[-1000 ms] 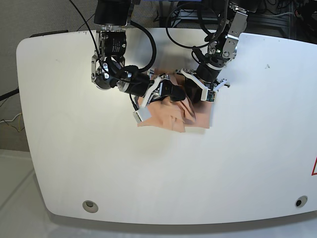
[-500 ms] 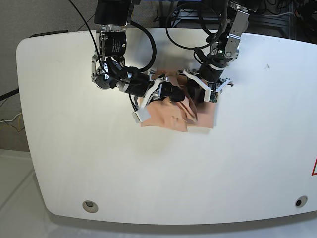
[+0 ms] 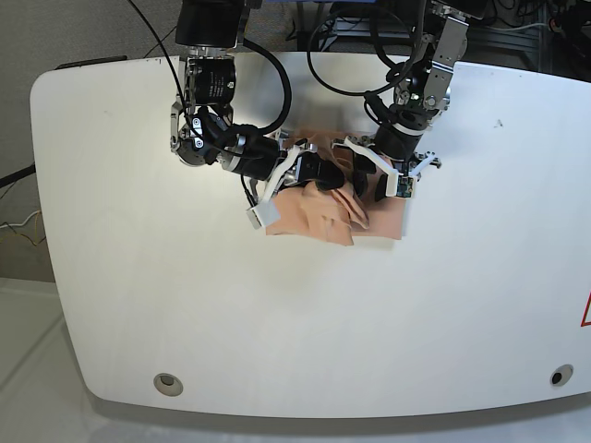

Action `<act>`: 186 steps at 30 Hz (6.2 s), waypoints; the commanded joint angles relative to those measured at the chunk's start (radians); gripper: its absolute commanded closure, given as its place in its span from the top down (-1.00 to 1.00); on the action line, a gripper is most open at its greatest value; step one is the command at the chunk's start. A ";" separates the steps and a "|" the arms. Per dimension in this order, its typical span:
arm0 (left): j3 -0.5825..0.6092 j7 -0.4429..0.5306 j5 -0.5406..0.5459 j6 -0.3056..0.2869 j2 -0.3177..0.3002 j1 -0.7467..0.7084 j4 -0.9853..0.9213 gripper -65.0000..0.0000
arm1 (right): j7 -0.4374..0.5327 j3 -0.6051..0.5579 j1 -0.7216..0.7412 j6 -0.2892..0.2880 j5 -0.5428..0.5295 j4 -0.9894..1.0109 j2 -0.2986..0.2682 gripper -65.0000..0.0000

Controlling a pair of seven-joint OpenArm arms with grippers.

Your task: Fold the T-shirt properly

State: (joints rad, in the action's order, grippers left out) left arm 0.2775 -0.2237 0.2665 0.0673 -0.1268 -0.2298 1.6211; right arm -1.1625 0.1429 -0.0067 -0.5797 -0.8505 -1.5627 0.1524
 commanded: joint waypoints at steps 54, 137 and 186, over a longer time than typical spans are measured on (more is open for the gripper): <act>-0.407 0.019 -0.006 -0.010 -0.072 -0.015 0.144 -0.33 | 0.016 -0.231 0.084 -0.004 -0.025 -0.009 0.005 0.14; -0.358 0.019 -0.009 -0.010 -0.073 -0.058 0.144 -0.33 | 0.121 -0.222 0.083 -0.004 0.357 -0.101 -0.138 -0.87; -0.361 0.025 -0.009 -0.010 -0.078 -0.085 0.144 -0.33 | 0.261 -0.412 0.087 -0.006 0.501 0.052 0.005 -0.86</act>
State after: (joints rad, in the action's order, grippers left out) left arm -0.0780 -0.2237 0.2596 0.0597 -0.1955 -0.3214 1.7485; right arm -0.9207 -0.2409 0.0467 -0.5766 -0.3275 -1.4929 0.1467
